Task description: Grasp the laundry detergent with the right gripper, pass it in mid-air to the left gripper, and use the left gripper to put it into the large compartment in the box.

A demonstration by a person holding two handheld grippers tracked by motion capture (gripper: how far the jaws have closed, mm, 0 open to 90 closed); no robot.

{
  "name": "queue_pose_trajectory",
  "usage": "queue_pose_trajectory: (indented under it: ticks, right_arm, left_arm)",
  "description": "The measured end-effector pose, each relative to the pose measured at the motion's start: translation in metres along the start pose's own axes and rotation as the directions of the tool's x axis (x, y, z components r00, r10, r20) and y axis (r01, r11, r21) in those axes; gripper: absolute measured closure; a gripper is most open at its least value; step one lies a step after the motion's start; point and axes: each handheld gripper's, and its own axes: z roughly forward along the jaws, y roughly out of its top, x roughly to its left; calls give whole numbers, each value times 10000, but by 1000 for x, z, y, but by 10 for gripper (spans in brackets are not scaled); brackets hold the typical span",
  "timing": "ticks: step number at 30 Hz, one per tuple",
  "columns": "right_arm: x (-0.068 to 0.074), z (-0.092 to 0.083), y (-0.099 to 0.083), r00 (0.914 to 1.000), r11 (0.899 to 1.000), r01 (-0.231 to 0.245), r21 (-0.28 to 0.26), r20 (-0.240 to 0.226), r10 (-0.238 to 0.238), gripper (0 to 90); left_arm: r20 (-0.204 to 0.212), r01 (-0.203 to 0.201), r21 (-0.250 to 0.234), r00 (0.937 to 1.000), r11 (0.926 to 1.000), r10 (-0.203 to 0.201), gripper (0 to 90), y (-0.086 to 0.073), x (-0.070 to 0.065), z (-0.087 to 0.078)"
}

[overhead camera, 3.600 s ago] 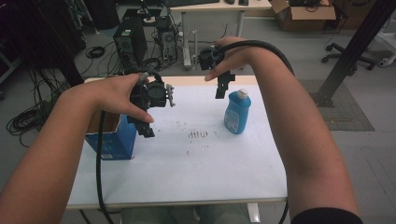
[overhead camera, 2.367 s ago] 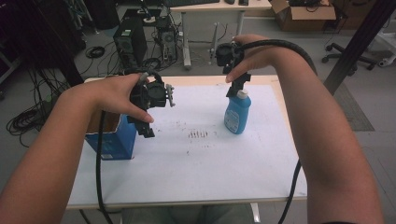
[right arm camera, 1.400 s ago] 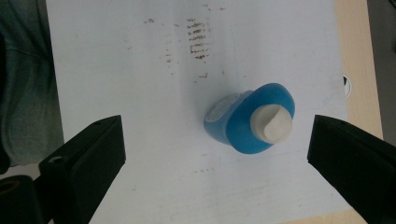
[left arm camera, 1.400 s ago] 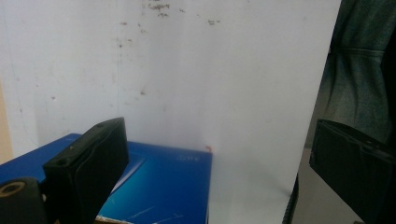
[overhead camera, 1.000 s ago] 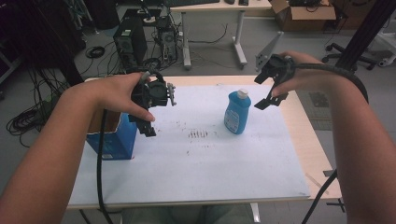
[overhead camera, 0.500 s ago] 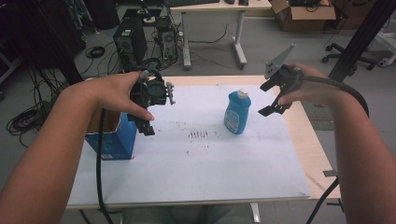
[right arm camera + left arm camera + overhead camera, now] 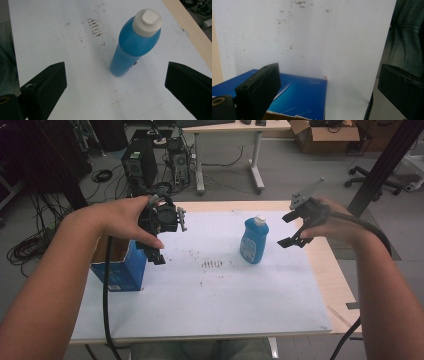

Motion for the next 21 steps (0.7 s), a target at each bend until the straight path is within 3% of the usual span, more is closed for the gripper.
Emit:
queue_pose_trajectory:
  ticks: [10, 21]
  right_arm:
    - [2, 19, -22, 9966, 9957, -670, -640, 432, 698, 36]
    - [4, 35, -46, 9838, 9800, -1571, -1220, 678, 1662, 33]
  left_arm:
    - [-56, -144, 1, 9999, 9999, 144, 51, 1, -4, -2]
    - [-43, -167, 25, 9999, 9999, 167, 50, 3, -5, -2]
